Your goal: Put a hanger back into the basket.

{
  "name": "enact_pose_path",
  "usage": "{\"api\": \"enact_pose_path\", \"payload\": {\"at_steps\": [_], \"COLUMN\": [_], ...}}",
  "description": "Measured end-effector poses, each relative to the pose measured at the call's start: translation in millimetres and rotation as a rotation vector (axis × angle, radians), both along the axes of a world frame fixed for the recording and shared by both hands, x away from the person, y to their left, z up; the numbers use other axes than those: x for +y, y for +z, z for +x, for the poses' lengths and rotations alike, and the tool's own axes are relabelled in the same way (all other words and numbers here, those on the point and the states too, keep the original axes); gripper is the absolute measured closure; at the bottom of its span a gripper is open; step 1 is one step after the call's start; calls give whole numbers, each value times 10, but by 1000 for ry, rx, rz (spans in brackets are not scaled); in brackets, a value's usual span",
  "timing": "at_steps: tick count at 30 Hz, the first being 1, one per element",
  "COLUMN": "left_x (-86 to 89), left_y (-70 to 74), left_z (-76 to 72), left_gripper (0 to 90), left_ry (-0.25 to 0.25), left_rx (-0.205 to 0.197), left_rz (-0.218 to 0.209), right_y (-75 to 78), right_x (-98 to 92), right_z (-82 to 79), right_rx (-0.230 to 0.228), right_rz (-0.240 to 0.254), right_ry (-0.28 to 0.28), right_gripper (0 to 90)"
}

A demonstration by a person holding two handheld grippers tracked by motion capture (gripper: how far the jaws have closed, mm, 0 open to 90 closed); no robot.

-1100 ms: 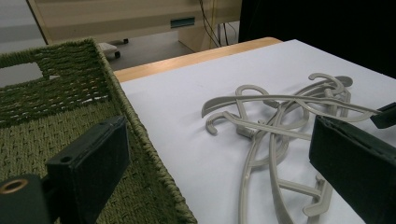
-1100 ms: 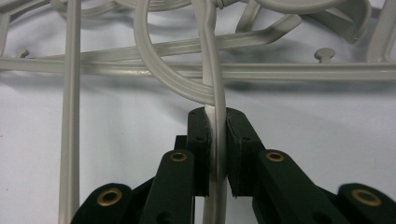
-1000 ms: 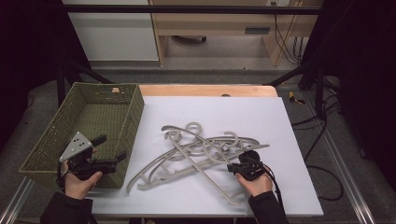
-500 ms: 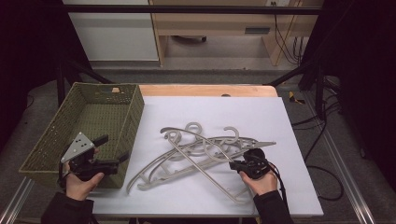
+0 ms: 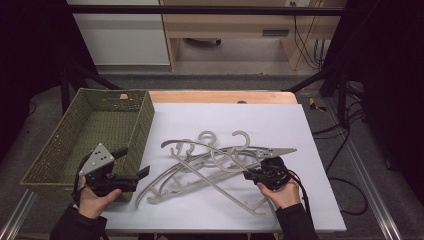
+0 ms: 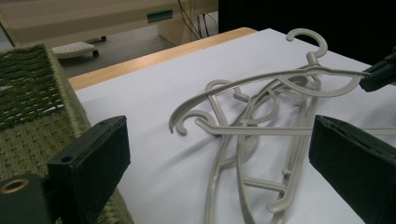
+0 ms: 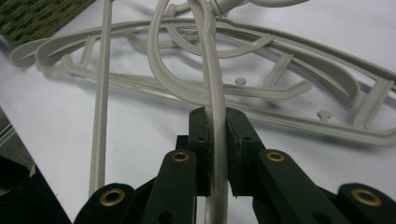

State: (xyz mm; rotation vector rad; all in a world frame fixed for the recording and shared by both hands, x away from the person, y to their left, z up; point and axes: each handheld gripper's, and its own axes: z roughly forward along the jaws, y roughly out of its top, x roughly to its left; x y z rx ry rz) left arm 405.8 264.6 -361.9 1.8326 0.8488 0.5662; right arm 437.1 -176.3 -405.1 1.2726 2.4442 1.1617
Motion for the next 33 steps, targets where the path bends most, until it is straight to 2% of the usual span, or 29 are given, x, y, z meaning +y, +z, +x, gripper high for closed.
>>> {"api": "enact_pose_path", "payload": {"at_steps": [4,5,6,8,9,10,11,12,13,14,15,17,19,22,23,25,26,27,28,33], "left_x": [-79,-120,-120,-162,-179,-202,-250,-250,-277,-302,-356,-378,-448,-490,-515,-595,-595,-650,-650,-743], "left_y": [8,20,20,35,44,50,58,58,57,55,46,45,61,67,63,26,26,-13,-13,-103], "left_z": [-21,-26,-26,-31,-34,-38,-40,-40,-38,-33,-23,-13,30,79,107,187,187,223,223,253], "left_gripper": [49,49,48,49,49,53,53,53,53,53,53,54,58,68,72,87,94,102,108,148], "left_ry": [-25,-39,-39,-53,-63,-73,-93,-93,-102,-113,-122,-130,-151,-172,-174,-191,-191,-222,-222,-270], "left_rx": [6,10,10,15,21,24,34,34,40,45,50,54,61,72,74,93,93,108,108,125], "left_rz": [17,34,34,43,52,55,73,73,85,103,132,143,180,198,213,250,250,280,280,352], "right_y": [56,90,90,146,146,175,185,185,192,192,199,205,215,225,227,231,231,232,232,219], "right_x": [27,43,43,69,69,84,92,92,108,108,126,135,157,167,173,189,189,203,203,230], "right_z": [-18,-22,-22,-42,-42,-56,-65,-65,-74,-74,-84,-90,-110,-124,-132,-154,-154,-177,-177,-192], "right_rx": [-5,-19,-19,-33,-33,-32,-29,-29,-27,-27,-27,-22,-26,-28,-30,-27,-27,-21,-21,-17], "right_rz": [8,12,12,14,14,32,35,35,46,46,38,33,19,26,28,23,23,20,20,19], "right_ry": [29,60,60,102,102,141,160,160,195,195,218,228,251,260,281,288,288,298,298,335], "right_gripper": [818,819,819,818,818,819,819,819,818,818,819,819,819,819,819,819,819,819,819,818]}}
